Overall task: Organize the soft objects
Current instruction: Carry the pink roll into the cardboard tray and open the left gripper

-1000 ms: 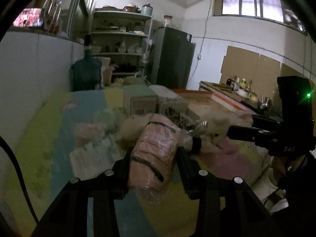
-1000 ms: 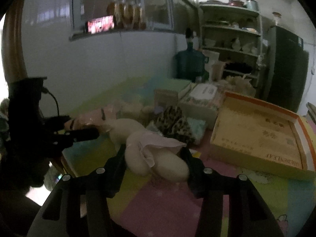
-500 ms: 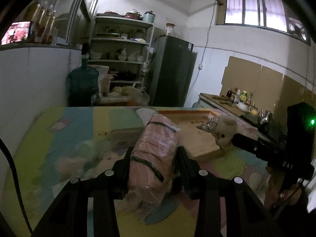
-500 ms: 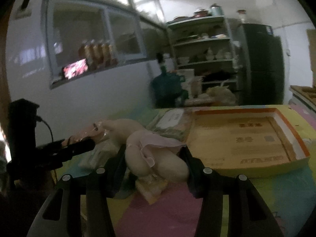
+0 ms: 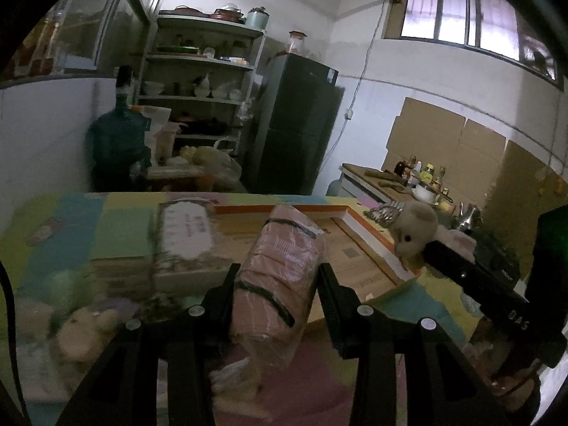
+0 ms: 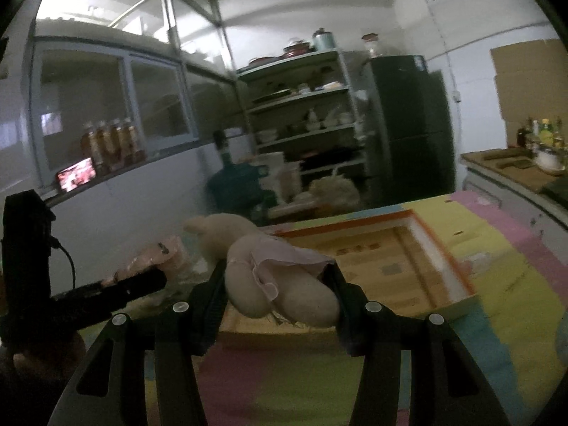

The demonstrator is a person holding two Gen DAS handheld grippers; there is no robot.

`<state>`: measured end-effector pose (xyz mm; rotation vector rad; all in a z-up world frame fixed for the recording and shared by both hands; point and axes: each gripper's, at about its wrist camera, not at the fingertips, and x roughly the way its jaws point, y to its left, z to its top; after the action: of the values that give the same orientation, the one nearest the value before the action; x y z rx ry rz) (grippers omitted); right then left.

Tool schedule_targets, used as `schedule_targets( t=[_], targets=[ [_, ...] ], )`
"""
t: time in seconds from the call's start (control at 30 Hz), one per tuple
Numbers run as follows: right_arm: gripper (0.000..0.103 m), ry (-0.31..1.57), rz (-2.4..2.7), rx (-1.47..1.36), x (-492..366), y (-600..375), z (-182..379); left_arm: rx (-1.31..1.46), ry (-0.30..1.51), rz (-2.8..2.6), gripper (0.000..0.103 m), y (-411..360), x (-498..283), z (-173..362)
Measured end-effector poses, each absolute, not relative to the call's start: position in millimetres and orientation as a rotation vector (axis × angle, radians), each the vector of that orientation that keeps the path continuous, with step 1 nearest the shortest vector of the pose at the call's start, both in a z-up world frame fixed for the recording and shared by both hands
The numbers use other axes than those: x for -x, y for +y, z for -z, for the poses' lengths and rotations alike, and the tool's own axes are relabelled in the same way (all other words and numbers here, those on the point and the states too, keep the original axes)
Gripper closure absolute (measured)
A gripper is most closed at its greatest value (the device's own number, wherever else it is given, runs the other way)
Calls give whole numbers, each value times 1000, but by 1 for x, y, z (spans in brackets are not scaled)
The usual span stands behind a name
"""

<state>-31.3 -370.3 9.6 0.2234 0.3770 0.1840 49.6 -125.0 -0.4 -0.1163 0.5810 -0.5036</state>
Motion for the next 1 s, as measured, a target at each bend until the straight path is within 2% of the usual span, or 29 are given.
schedule_targets(
  t=[0.47,1.0],
  targets=[
    [49,414,-102,-341,-21,-460,13,143,637,409,60,-212,-103,30],
    [49,661,-86,-342,-93,-476,62,184,817,370,59,-247,-148,83]
  ],
)
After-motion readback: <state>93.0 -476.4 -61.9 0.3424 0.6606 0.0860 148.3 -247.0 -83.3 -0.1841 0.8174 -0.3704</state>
